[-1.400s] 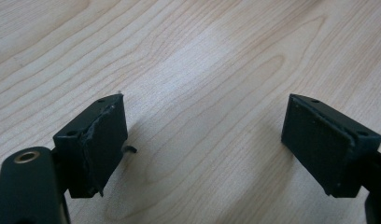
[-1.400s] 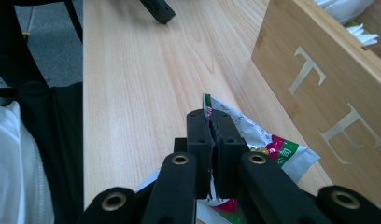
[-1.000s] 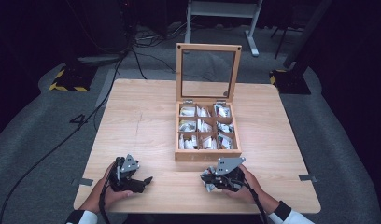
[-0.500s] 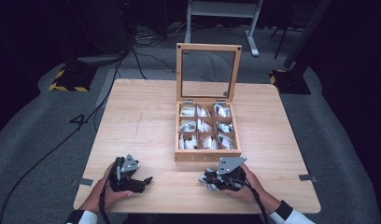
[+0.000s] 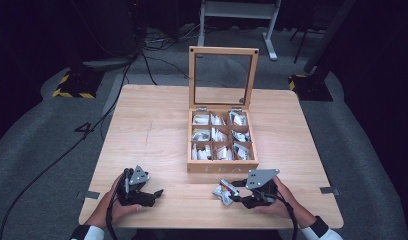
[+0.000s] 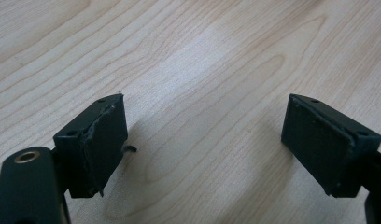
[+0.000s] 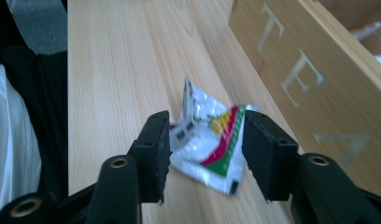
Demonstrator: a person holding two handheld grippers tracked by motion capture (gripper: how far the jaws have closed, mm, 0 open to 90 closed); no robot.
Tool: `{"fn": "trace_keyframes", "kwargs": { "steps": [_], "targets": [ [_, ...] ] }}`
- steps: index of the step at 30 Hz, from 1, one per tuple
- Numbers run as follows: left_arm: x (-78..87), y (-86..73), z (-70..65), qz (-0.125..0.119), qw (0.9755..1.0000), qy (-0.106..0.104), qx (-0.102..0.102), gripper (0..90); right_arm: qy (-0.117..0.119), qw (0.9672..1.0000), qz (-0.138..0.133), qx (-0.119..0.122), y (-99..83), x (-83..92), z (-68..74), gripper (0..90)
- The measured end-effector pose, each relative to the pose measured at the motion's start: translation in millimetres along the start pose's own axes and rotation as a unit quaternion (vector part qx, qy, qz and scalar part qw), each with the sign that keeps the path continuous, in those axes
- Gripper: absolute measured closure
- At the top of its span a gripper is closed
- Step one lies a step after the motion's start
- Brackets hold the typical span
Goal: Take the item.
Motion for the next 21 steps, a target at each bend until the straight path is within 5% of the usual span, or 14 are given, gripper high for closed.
{"fn": "trace_keyframes", "kwargs": {
  "steps": [12,21],
  "targets": [
    [-0.6,1.0,-0.1,-0.001,1.0000,-0.001,-0.007,14.9,-0.042,0.9982,0.005,-0.043,-40.1,35.8,-36.6,38.3],
    [-5.8,6.0,3.4,0.017,0.9998,-0.004,0.000,11.5,-0.110,0.9877,-0.002,-0.111,-65.9,50.4,-85.3,30.4]
  ]
}}
Point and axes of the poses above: each handheld gripper's, and its own axes: x roughly backward along the jaws, y roughly out of its top, z roughly to its left, the point moved 9 cm from there along -x, roughly forward along the jaws, and after that the axes turned 10 degrees about -x, right-handed, at the moved point
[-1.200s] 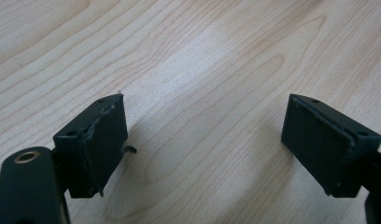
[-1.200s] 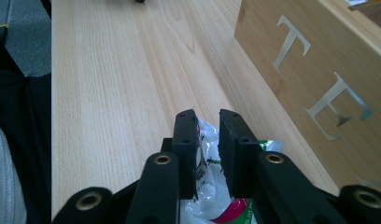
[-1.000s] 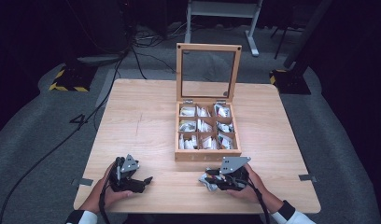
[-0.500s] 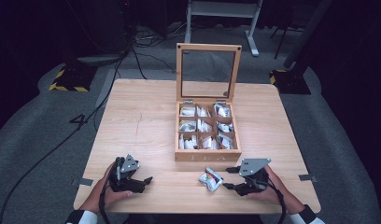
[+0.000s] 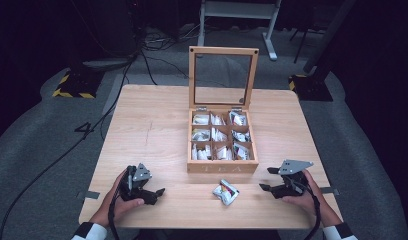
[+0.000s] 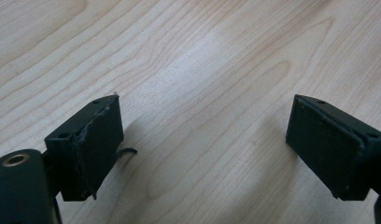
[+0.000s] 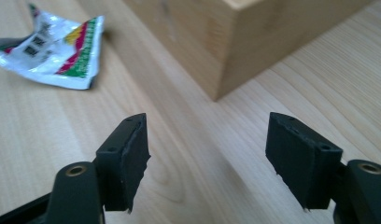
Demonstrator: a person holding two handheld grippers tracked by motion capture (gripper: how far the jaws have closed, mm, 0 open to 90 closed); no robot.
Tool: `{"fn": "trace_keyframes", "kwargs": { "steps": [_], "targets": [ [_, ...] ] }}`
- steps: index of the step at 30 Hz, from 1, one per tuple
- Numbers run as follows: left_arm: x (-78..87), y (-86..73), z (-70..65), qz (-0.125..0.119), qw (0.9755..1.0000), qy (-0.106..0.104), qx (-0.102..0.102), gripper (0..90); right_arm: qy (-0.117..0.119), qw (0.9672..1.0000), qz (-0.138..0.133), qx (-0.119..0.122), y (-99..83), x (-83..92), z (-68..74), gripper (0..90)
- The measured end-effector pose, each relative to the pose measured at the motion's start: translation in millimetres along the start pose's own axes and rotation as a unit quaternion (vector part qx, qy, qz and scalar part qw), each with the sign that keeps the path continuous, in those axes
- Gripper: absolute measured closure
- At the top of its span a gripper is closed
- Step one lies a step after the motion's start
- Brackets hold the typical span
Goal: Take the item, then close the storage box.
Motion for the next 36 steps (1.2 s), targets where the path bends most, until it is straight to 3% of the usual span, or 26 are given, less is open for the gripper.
{"fn": "trace_keyframes", "kwargs": {
  "steps": [6,12,15,19,26,31,36],
  "targets": [
    [-0.7,4.8,11.3,-0.009,0.9998,-0.010,0.012,17.5,-0.027,0.9989,-0.005,-0.037,-1.6,0.7,-26.3,27.7],
    [0.4,18.8,25.4,-0.033,0.9991,-0.023,0.016,18.9,-0.045,0.9959,-0.034,-0.071,9.5,7.5,-45.0,28.4],
    [-0.2,28.8,36.0,-0.041,0.9989,-0.015,0.020,19.3,-0.066,0.9934,-0.045,-0.082,18.6,10.1,-54.8,29.5],
    [-0.5,46.2,51.3,-0.059,0.9978,-0.006,0.027,19.7,-0.085,0.9915,-0.040,-0.089,25.7,12.0,-64.3,32.6],
    [-3.4,77.5,76.0,-0.082,0.9959,0.009,0.037,20.4,-0.094,0.9864,-0.066,-0.118,47.6,17.6,-85.0,32.1],
    [-2.3,101.4,85.5,-0.095,0.9948,0.021,0.031,20.4,-0.097,0.9820,-0.094,-0.133,70.9,22.7,-95.7,31.5],
    [-2.1,123.3,93.6,-0.093,0.9950,0.029,0.024,20.3,-0.097,0.9826,-0.090,-0.130,85.5,16.6,-101.6,28.8]
  ]
}}
Point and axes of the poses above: each handheld gripper's, and its own axes: x roughly backward along the jaws, y roughly out of its top, z roughly to its left, the point moved 9 cm from there along -x, roughly forward along the jaws, and after that the axes turned 10 degrees about -x, right-handed, at the moved point
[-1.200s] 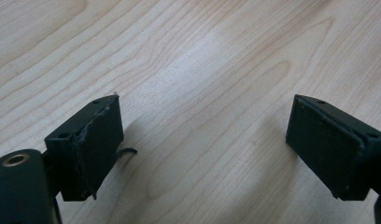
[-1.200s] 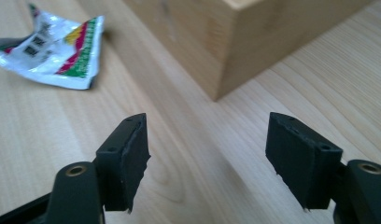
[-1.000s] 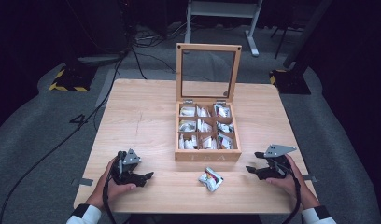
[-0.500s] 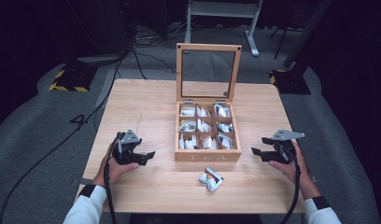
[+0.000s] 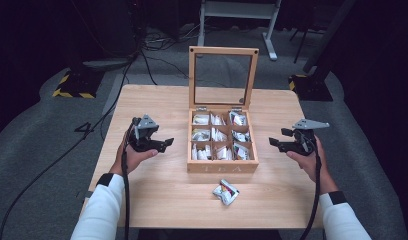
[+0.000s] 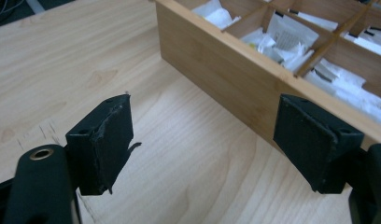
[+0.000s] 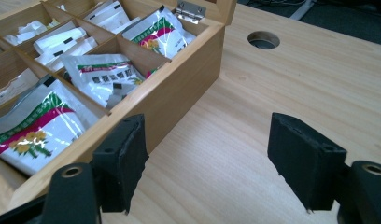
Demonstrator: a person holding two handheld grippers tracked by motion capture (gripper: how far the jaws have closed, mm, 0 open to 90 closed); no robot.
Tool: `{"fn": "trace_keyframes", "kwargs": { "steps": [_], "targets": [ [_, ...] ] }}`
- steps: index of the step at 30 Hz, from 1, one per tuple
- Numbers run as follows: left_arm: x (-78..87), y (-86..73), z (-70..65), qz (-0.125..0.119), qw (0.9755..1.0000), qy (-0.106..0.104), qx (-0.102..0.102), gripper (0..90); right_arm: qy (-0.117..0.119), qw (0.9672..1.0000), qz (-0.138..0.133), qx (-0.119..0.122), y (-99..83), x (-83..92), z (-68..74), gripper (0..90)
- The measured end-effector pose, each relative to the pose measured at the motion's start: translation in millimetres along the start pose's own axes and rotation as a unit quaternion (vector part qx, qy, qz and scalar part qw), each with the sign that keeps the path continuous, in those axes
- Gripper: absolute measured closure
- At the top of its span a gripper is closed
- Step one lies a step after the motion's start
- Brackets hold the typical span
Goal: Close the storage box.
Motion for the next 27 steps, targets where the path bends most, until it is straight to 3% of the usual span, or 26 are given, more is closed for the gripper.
{"fn": "trace_keyframes", "kwargs": {
  "steps": [6,12,16,19,27],
  "targets": [
    [-16.5,25.0,10.5,0.002,1.0000,0.002,-0.002,20.3,-0.008,0.9997,-0.017,0.014,27.4,-6.2,1.0,29.3],
    [-38.8,46.9,20.4,0.006,0.9999,0.009,0.009,20.0,-0.020,0.9988,-0.029,0.035,57.8,-17.1,2.9,36.6],
    [-57.0,61.6,22.2,0.013,0.9999,0.008,0.009,20.1,-0.015,0.9988,-0.042,0.018,76.9,-28.5,3.2,36.3],
    [-71.0,74.4,24.1,0.021,0.9995,0.021,0.006,20.3,-0.023,0.9985,-0.048,0.016,87.0,-39.5,2.4,37.6],
    [-88.9,100.2,31.5,0.020,0.9986,0.046,0.017,21.5,-0.017,0.9993,-0.034,0.001,101.9,-68.2,3.9,35.7]
  ]
}}
Point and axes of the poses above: each handheld gripper's, and its own axes: x roughly backward along the jaws, y roughly out of its top, z roughly to its left, the point moved 9 cm from there along -x, roughly forward along the jaws, and after that the axes turned 10 degrees about -x, right-handed, at the moved point
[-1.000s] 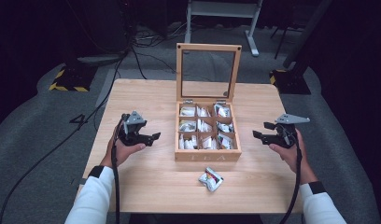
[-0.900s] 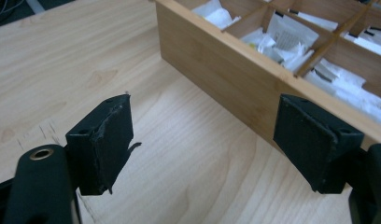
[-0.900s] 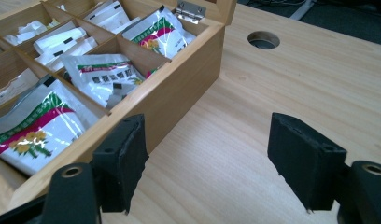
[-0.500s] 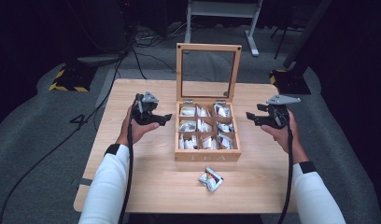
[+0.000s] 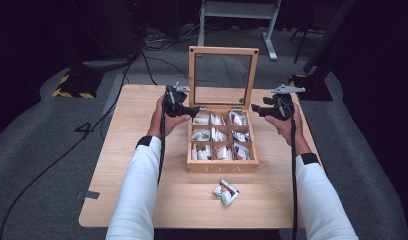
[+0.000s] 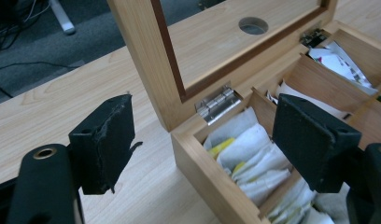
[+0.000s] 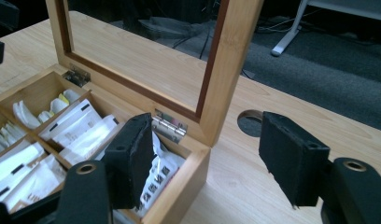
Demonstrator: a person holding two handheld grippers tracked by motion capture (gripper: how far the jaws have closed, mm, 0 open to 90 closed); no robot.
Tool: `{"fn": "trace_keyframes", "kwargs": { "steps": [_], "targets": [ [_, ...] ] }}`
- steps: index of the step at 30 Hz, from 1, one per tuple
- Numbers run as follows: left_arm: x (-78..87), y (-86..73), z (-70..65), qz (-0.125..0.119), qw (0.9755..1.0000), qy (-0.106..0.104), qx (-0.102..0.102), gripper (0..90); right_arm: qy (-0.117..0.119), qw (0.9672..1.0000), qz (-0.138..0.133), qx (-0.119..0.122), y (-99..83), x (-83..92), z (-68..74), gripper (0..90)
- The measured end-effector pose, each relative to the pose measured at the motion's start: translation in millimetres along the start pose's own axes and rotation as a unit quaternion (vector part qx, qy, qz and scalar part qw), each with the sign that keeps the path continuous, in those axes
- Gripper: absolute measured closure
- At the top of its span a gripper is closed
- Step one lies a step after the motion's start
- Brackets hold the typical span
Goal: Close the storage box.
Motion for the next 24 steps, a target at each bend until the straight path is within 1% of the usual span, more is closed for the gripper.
{"fn": "trace_keyframes", "kwargs": {
  "steps": [2,3,5,6,7,9,10,14,15,18,22,24],
  "targets": [
    [-4.6,2.1,0.0,0.003,1.0000,0.000,0.007,21.5,-0.001,1.0000,0.001,-0.002,2.9,-6.6,1.5,35.3],
    [-6.9,3.2,0.8,0.000,0.9999,-0.001,0.013,21.5,-0.001,1.0000,0.001,-0.004,4.3,-9.8,2.5,35.4],
    [-12.0,4.4,3.8,0.006,0.9998,0.005,0.019,21.6,0.013,0.9999,0.001,-0.009,6.8,-16.4,7.5,36.1],
    [-15.0,4.9,6.1,0.011,0.9997,0.012,0.020,21.6,0.011,0.9999,0.002,-0.007,7.5,-18.4,8.1,36.2],
    [-17.9,5.4,7.2,0.015,0.9995,0.012,0.025,21.6,0.007,0.9999,0.004,-0.008,8.4,-21.5,8.4,36.4],
    [-21.9,8.0,7.8,0.012,0.9992,0.010,0.036,21.6,0.002,0.9999,0.011,-0.011,9.4,-26.5,8.8,36.2],
    [-23.6,8.7,7.5,0.013,0.9992,0.011,0.037,21.6,-0.003,0.9998,0.014,-0.011,10.1,-29.9,8.3,35.7],
    [-29.9,9.1,2.9,0.021,0.9992,0.005,0.035,22.0,-0.006,0.9994,0.017,-0.028,11.8,-39.8,6.6,34.1],
    [-31.2,8.9,2.7,0.023,0.9992,0.009,0.032,21.9,-0.004,0.9993,0.018,-0.032,11.5,-42.0,6.6,34.1],
    [-32.4,9.2,3.3,0.020,0.9990,0.013,0.038,21.3,-0.006,0.9988,0.024,-0.041,10.8,-46.7,4.6,33.4],
    [-31.6,9.8,4.5,0.016,0.9991,0.008,0.039,22.8,0.006,0.9984,0.021,-0.052,15.2,-47.4,4.1,33.7],
    [-32.5,9.3,5.7,0.016,0.9990,0.010,0.041,23.5,0.008,0.9982,0.019,-0.057,17.8,-48.0,4.8,34.1]
  ]
}}
Point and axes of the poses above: each handheld gripper's, and its own axes: x roughly backward along the jaws, y roughly out of its top, z roughly to its left, the point moved 9 cm from there along -x, roughly forward along the jaws, and after that the axes turned 10 degrees about -x, right-handed, at the moved point
